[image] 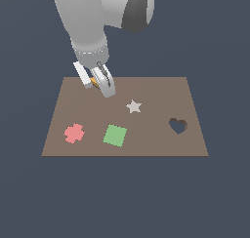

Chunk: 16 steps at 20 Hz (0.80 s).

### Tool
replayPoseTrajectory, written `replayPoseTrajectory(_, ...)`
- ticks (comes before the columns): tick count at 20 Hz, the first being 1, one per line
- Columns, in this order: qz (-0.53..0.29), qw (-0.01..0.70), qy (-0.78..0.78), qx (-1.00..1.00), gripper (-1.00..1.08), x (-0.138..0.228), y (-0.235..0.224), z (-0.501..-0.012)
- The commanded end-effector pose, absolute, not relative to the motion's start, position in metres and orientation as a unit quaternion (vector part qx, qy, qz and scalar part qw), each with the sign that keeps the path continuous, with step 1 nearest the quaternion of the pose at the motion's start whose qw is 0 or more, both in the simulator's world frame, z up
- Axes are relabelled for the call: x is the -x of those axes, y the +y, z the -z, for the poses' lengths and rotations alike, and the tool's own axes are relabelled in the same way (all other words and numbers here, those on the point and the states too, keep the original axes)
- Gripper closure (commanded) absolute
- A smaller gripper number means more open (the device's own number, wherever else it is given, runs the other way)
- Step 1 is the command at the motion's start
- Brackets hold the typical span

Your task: Insert a designated object into the corresponding slot on a board.

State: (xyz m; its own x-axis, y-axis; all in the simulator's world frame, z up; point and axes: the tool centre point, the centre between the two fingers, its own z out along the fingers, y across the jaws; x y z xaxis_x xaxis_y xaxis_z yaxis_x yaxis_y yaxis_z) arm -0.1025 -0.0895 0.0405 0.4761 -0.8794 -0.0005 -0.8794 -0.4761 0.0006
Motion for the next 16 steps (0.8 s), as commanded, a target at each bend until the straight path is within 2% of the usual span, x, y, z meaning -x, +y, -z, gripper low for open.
replayPoseTrajectory(1, 0.0, 0.0, -0.512, -0.859, 1.08, 0.1025, -0.0894, -0.0391)
replayPoseTrajectory(6, 0.001, 0.0, -0.515, -0.857, 1.08, 0.1029, -0.089, -0.0309)
replayPoseTrajectory(7, 0.001, 0.0, -0.515, -0.857, -0.92, 0.1029, -0.089, -0.0309)
replayPoseTrajectory(16, 0.001, 0.0, -0.515, -0.857, -0.92, 0.1029, -0.089, -0.0309)
